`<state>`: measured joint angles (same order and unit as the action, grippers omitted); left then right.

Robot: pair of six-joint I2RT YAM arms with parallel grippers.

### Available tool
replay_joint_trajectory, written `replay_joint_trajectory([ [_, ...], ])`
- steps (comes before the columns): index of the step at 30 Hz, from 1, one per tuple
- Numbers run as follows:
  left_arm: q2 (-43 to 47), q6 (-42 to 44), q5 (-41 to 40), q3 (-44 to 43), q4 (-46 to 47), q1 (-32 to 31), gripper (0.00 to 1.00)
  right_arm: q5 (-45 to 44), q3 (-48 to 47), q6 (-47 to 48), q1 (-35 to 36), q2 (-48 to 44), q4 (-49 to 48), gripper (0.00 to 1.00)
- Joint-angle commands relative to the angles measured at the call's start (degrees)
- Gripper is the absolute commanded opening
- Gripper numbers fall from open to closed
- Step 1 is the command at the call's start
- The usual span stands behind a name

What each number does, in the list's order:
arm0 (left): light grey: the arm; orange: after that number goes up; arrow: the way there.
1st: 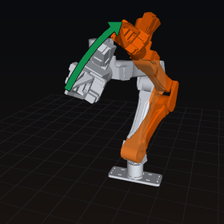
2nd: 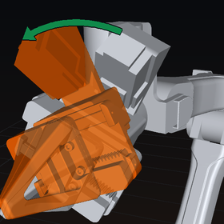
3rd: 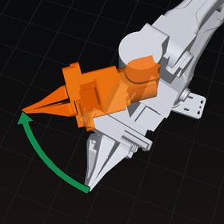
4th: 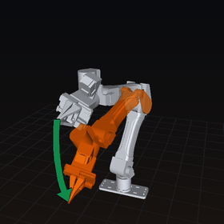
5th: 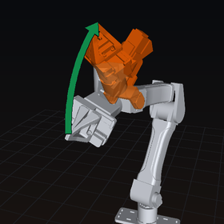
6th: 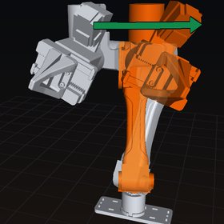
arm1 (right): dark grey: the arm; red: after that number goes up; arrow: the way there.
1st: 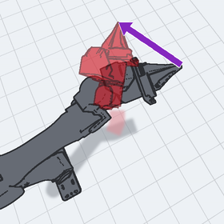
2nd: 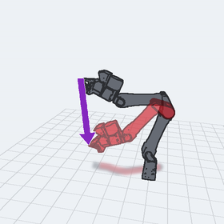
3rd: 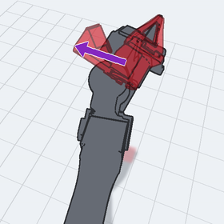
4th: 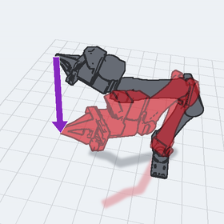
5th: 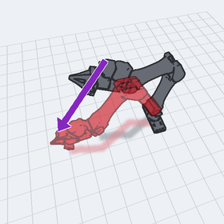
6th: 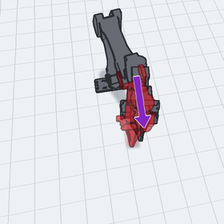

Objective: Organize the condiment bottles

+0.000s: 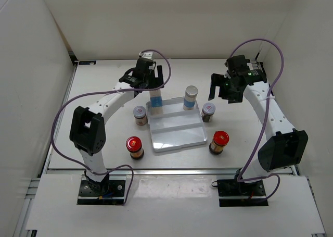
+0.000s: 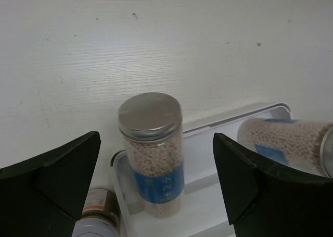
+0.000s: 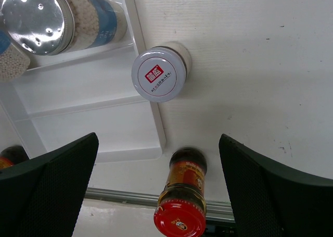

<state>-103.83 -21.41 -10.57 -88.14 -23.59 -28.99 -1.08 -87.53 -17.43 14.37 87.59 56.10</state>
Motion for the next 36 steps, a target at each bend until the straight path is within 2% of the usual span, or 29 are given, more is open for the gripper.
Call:
replay_joint_trajectory([
  [1, -0.1, -2.7, 2.0, -2.2, -1.6, 1.8, 1.00, 0.5, 0.1, 0.4, 0.0, -1.0, -1.0, 1.00],
  [17, -7.6, -3.8, 7.8, -7.0, -1.6, 3.5, 1.00, 1.0, -2.6, 0.4, 0.0, 1.6, -1.0, 1.00],
  [24, -7.6, -3.8, 7.8, -5.7, -1.6, 3.5, 0.95, 1.0, -2.6, 0.4, 0.0, 2.1, -1.0, 1.00],
  [29, -7.6, -3.3, 7.8, -5.7, -1.6, 4.0, 0.79, 1.0, -2.0, 0.4, 0.0, 2.1, -1.0, 1.00],
  [30, -7.6, -3.3, 7.8, -5.7, -1.1, 4.0, 0.72, 1.0, -2.0, 0.4, 0.0, 2.1, -1.0, 1.00],
  [36, -5.3, -2.8, 7.8, -4.3, 0.0, 4.0, 0.46, 1.0, -2.0, 0.4, 0.0, 2.7, -1.0, 1.00],
])
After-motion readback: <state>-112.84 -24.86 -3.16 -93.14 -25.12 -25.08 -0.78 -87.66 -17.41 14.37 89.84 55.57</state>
